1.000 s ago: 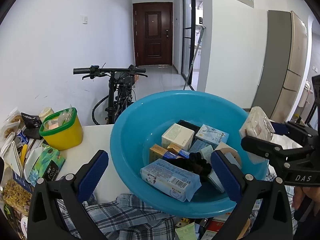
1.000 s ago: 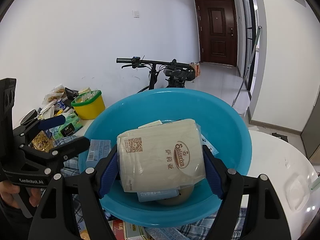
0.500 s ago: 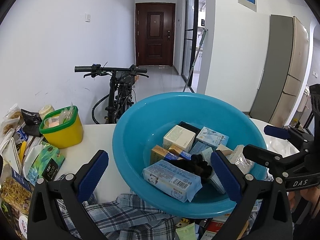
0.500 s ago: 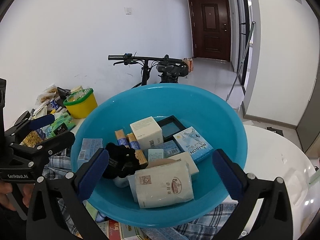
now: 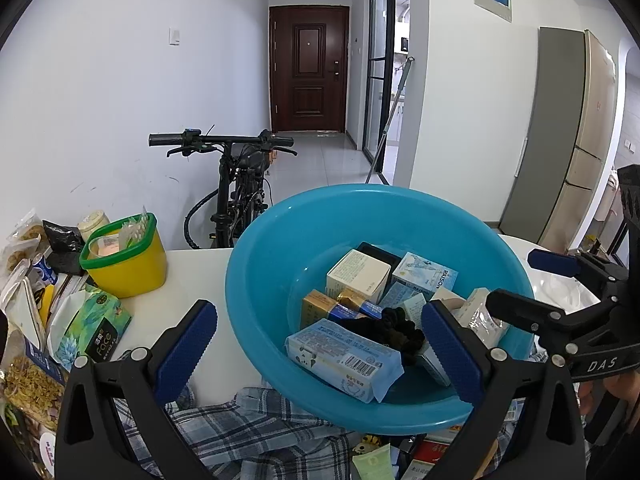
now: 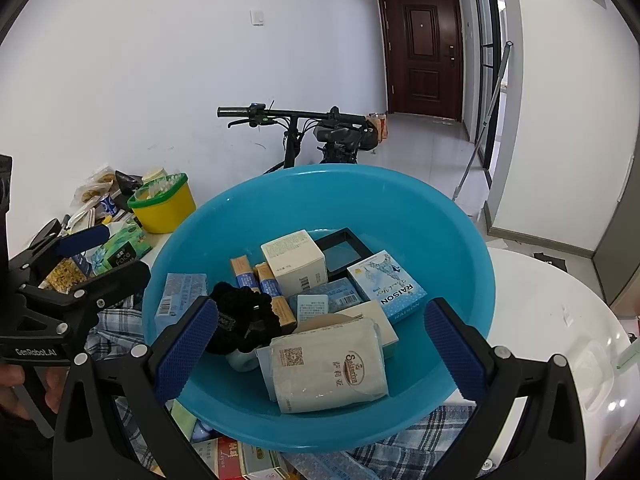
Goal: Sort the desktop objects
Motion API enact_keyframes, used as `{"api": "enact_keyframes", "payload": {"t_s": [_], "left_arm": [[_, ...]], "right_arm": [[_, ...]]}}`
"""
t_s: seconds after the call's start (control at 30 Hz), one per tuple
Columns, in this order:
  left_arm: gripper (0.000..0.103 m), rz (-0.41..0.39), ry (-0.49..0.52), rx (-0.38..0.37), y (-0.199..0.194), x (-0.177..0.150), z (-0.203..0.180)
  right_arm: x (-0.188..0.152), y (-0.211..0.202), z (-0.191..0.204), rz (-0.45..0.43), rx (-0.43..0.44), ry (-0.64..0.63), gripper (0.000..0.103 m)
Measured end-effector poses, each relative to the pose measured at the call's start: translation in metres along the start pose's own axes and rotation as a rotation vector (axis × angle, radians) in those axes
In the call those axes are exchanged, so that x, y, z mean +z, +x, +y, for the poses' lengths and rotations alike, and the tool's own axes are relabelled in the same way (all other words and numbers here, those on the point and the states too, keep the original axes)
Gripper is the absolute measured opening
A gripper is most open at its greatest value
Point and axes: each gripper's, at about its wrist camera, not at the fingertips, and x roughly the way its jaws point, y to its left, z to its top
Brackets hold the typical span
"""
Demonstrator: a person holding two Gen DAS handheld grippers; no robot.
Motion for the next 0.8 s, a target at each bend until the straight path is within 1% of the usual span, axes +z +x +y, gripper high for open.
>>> {"api": "enact_keyframes", "payload": {"t_s": [0.1,0.23,0.3,0.33,0.37,0.4,0.47,0.57,0.67,0.8], "left_arm": [[0.103,-0.006,0.004,-0.004,-0.002,0.0,0.0],[0.103,-0.021,0.039,0.006,-0.013,-0.004,-0.008],[0.103,-0.026,0.074,0.018,-0.021,-0.009,-0.014],[0.103,-0.03,0.09,0.037,-0.025,-0.012,-0.017],[0.103,-0.032,0.123,0.064,-0.029,-0.018,-0.022],[0.103,-0.033,0.145,0.072,-0.033,-0.022,-0.025],[0.103,-0.036,0.172,0.062,-0.044,-0.034,-0.03],[0.103,-0.021,0.155,0.03,-0.056,-0.053,-0.032],[0.103,0.006,0.131,0.003,-0.062,-0.072,-0.033],[0.103,0.061,0.109,-0.01,-0.051,-0.097,-0.037]], "right_arm": [[0.0,-0.002,-0.001,0.002,0.005,0.003,0.103],[0.002,-0.009,-0.006,-0.003,0.007,0.01,0.103],[0.003,-0.014,-0.012,-0.017,0.016,0.03,0.103],[0.004,-0.017,-0.014,-0.023,0.017,0.035,0.103],[0.004,-0.019,-0.015,-0.028,0.011,0.036,0.103],[0.004,-0.02,-0.015,-0.028,-0.009,0.031,0.103],[0.004,-0.02,-0.015,-0.023,-0.025,0.022,0.103],[0.005,-0.021,-0.014,-0.029,0.02,0.031,0.103],[0.007,-0.024,-0.008,-0.033,0.026,0.005,0.103],[0.008,-0.03,-0.001,-0.052,0.045,-0.029,0.103]]}}
